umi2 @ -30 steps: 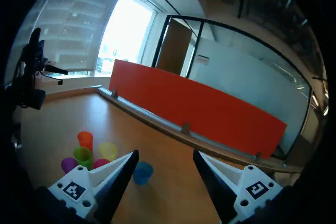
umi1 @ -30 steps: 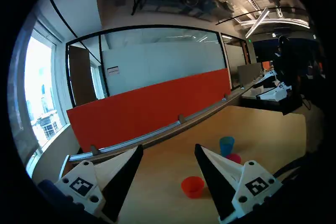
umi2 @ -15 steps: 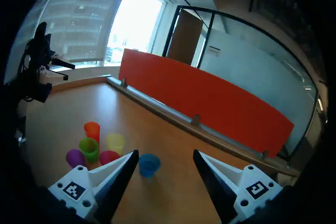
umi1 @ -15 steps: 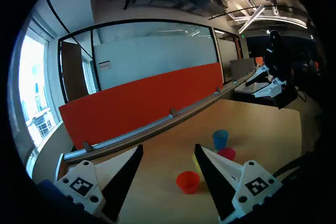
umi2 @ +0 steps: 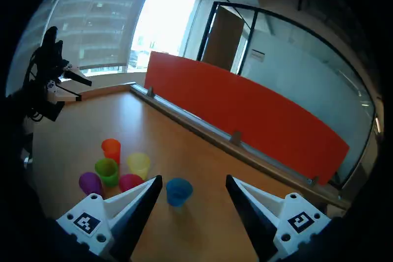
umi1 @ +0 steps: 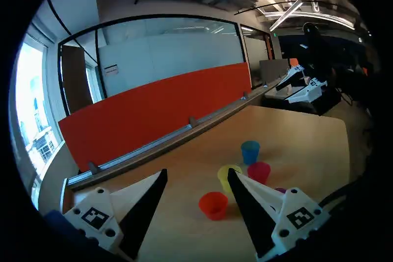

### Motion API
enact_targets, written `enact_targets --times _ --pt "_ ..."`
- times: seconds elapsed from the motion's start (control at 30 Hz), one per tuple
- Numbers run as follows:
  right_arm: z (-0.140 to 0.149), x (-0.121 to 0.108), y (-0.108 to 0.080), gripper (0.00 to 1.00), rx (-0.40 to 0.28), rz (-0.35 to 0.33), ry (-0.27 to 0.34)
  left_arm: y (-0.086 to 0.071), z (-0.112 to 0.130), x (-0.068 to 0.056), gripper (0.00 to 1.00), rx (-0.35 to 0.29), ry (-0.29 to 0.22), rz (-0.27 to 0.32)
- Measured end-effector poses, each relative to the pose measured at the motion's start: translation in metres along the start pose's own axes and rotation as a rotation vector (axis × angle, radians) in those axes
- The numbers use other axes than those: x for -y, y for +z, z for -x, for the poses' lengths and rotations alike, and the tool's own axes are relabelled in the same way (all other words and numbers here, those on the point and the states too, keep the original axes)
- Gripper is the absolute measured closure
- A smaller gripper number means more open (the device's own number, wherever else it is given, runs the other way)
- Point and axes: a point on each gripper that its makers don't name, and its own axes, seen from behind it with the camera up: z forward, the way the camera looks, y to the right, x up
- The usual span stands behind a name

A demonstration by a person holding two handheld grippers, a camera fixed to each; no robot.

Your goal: Pour water

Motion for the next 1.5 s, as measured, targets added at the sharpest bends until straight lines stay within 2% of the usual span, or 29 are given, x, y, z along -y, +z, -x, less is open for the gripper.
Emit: enact_targets --times 0.3,0.67,1.5 --pt "0.011 0.007 0.013 0.0 0.033 -0.047 -0.005 0.006 0.011 -0.01 0.09 0.036 0.004 0.059" --pt "0.027 0.013 0.031 0.0 0.063 -0.08 -0.004 0.018 0.034 -0.037 0.09 0.08 0.035 0.125" --pt "0.047 0.01 0.053 0.0 0.094 -0.097 0.02 0.042 0.098 -0.074 0.09 0.196 0.026 0.222"
